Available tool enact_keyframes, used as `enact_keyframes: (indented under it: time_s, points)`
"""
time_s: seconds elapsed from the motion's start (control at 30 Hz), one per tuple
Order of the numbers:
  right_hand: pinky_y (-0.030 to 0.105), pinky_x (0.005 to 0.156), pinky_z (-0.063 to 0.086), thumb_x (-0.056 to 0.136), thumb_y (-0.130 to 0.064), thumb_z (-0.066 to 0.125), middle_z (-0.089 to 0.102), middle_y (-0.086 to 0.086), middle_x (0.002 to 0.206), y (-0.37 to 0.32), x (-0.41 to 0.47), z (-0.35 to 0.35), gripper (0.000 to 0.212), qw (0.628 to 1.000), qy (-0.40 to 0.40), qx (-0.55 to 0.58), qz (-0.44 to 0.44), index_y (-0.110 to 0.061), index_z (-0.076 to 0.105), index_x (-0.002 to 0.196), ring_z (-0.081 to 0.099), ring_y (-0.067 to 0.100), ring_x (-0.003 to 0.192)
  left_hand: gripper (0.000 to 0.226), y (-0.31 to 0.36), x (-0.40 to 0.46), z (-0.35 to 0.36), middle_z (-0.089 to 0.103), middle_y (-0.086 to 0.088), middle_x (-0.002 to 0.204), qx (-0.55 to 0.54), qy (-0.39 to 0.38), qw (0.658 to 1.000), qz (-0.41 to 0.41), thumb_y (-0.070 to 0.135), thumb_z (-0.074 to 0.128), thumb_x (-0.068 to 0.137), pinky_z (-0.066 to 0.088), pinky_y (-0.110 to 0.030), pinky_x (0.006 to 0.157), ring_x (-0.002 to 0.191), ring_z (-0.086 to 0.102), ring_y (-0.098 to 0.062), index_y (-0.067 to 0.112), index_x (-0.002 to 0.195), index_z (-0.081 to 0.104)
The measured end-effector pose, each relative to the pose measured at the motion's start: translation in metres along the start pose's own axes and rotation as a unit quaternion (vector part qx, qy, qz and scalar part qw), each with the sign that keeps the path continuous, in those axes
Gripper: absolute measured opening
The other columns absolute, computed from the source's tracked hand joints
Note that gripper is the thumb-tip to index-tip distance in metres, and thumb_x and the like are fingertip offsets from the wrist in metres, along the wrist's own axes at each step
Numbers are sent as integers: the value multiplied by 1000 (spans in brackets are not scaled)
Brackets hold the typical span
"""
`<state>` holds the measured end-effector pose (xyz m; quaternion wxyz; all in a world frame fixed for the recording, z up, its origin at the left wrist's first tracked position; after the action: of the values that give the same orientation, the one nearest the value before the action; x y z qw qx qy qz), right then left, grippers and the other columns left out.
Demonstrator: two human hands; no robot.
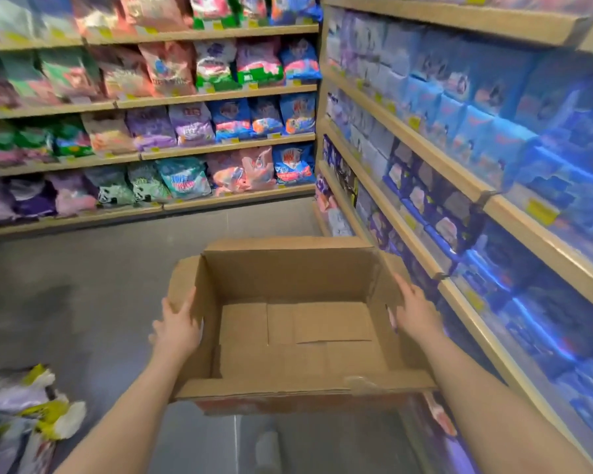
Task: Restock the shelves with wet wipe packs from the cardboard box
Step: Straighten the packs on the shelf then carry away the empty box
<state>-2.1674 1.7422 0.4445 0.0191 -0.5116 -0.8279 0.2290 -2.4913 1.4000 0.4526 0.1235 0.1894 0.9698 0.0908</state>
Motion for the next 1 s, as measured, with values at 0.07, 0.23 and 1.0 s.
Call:
enact_keyframes:
  time_s: [0.07, 0.23, 1.0]
  points:
    - [50, 92, 46, 90, -19, 50, 26, 6, 152, -25, 38, 5, 73, 1000, 1, -3, 1, -43, 10, 147, 47, 37, 122, 60, 6, 51, -8, 0, -9, 158, -5, -9, 1000, 5, 26, 36, 99, 26, -57, 106, 133, 25, -46, 49, 146, 6]
    - [46, 96, 45, 92, -15, 48, 26, 7, 154, -92, 131, -1, 70, 1000, 25, -5, 9, -36, 14, 149, 46, 36, 125, 59, 33, 172, -38, 1, -10, 158, 1, -18, 1000, 13, 27, 36, 99, 28, -56, 105, 131, 26, -48, 48, 145, 6]
    - [34, 73, 49, 94, -14, 46, 29, 13, 150, -278, 644, -2, 69, 998, -26, -31, -44, -32, 10, 150, 58, 32, 102, 60, 217, 653, -66, 10, -11, 156, -3, -11, 1000, -19, 28, 39, 98, 33, -57, 103, 130, 34, -45, 50, 145, 9]
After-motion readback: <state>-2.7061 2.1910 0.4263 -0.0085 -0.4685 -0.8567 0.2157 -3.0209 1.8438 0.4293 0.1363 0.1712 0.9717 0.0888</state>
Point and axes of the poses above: each hand's wrist, its own x-axis towards the middle knuckle, its own z-axis out of the palm, y = z × x, the point moved 7 cm from there along x, towards the middle knuckle
